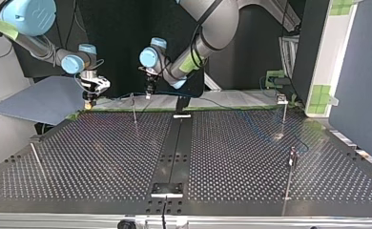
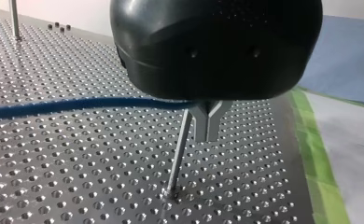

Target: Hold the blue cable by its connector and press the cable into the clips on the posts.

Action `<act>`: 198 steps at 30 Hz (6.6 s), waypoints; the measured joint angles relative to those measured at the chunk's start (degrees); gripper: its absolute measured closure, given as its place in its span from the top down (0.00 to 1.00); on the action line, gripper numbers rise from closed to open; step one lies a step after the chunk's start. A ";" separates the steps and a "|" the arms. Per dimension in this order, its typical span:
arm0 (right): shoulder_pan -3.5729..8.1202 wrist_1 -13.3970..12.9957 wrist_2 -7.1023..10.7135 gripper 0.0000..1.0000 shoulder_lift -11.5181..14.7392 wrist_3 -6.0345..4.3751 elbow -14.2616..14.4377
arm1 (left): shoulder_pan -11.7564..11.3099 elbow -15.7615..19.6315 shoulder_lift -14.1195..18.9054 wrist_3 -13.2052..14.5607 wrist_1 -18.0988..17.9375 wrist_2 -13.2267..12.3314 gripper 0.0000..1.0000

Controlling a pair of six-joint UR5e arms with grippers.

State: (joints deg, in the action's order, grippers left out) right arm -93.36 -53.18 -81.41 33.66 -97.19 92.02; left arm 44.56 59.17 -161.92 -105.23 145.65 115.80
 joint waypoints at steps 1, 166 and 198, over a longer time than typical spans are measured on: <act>0.00 0.02 0.02 0.00 -0.01 -0.04 -0.14 | -0.09 -0.17 0.00 -0.09 0.00 -0.10 0.00; -1.85 13.35 4.85 0.00 -4.58 2.86 -15.06 | 1.39 6.50 8.81 12.76 11.81 -5.55 1.00; -1.95 13.20 4.88 0.00 -4.76 2.72 -15.08 | 2.02 1.74 2.01 10.64 1.42 -7.86 1.00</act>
State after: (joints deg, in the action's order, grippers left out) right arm -95.31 -39.97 -76.54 28.90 -94.47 76.94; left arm 46.58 60.91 -159.91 -94.59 147.07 107.94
